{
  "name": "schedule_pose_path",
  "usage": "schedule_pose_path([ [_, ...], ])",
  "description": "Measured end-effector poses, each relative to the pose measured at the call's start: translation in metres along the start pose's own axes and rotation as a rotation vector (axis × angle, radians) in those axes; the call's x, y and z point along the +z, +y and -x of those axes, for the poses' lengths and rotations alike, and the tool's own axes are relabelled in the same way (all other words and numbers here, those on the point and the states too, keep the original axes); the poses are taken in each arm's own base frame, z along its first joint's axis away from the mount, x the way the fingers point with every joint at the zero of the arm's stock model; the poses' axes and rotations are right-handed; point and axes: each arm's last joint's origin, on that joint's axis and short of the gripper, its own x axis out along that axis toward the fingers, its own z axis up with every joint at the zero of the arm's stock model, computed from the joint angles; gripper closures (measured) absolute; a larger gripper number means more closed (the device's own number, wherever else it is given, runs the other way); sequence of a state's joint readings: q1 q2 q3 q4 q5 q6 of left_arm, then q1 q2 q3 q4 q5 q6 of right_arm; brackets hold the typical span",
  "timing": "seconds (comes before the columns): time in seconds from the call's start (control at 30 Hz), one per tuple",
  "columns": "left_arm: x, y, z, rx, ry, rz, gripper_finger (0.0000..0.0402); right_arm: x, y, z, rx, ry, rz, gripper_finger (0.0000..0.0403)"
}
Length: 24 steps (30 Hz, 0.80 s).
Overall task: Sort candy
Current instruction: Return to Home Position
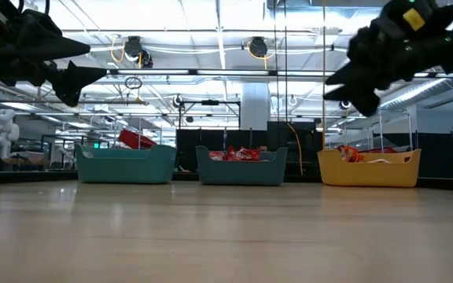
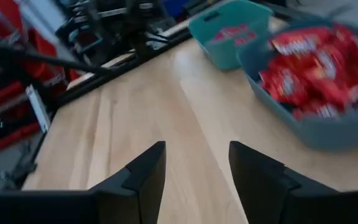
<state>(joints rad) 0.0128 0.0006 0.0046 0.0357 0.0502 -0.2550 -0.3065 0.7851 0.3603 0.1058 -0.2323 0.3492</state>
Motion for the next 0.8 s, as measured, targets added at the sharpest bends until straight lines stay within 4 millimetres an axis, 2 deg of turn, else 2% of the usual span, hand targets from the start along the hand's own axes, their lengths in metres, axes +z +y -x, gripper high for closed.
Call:
schedule_pose_path([
  [0.13, 0.0, 0.0, 0.0, 0.0, 0.0, 0.0, 0.0141, -0.021, 0.003, 0.007, -0.041, -0.018, -0.114, 0.0234],
  [0.27, 0.0, 0.0, 0.0, 0.0, 0.0, 0.0, 0.0141, -0.035, 0.012, 0.013, -0.124, -0.081, -0.148, 0.0234],
  [0.4, 0.0, 0.0, 0.0, 0.001, 0.0, 0.0, 0.0141, -0.04, 0.022, 0.017, -0.137, -0.1, -0.103, 0.0234],
  [0.57, 0.0, 0.0, 0.0, 0.001, 0.0, 0.0, 0.0141, -0.046, 0.023, 0.022, -0.151, -0.047, -0.061, 0.0234],
  [0.8, 0.0, 0.0, 0.0, 0.001, 0.0, 0.0, 0.0141, -0.037, 0.025, 0.043, -0.1, -0.17, 0.07, 0.0234],
])
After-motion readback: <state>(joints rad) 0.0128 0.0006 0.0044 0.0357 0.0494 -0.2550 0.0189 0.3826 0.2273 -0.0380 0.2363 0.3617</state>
